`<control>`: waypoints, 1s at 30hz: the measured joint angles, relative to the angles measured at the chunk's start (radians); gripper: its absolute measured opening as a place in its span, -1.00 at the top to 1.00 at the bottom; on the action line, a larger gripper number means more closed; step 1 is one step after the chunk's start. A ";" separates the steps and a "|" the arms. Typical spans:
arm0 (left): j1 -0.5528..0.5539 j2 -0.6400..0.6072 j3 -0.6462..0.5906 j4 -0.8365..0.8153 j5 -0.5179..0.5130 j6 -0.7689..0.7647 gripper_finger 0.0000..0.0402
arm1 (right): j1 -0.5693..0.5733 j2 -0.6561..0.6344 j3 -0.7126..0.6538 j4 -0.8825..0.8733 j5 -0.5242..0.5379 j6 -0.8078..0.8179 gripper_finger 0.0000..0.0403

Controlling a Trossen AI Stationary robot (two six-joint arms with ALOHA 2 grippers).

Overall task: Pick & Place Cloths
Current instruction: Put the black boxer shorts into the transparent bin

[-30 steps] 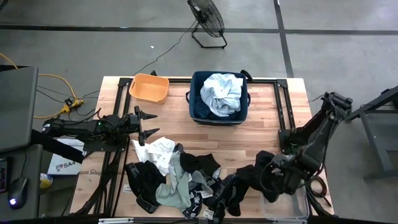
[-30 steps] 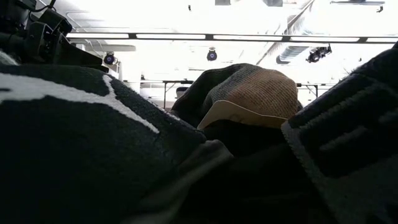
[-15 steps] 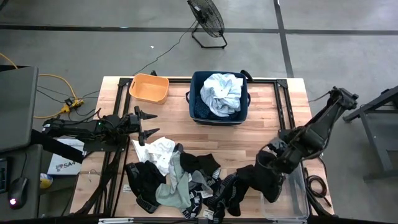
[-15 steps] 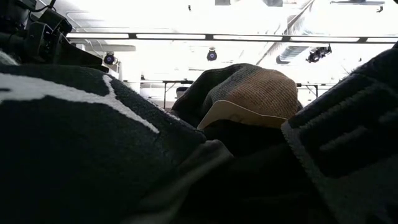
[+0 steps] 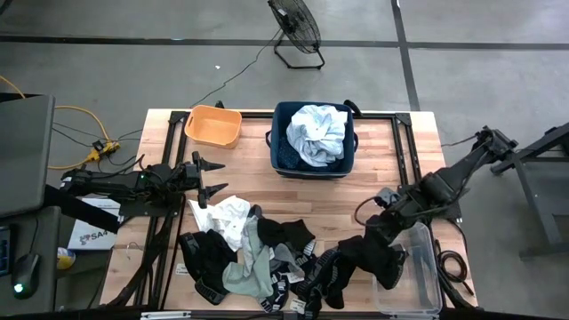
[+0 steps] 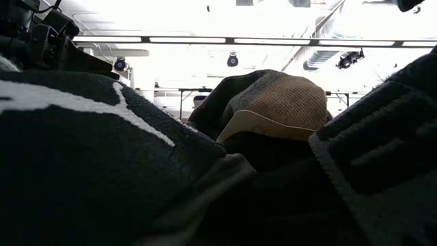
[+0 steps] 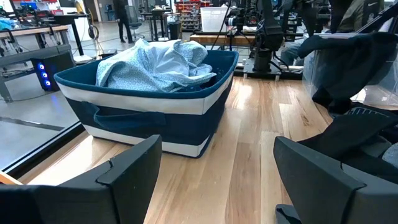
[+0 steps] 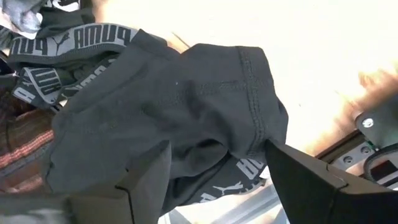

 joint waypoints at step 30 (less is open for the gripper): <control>0.000 0.000 0.000 0.000 0.000 0.000 -0.52 | -0.049 0.088 0.000 -0.035 -0.022 -0.551 -0.14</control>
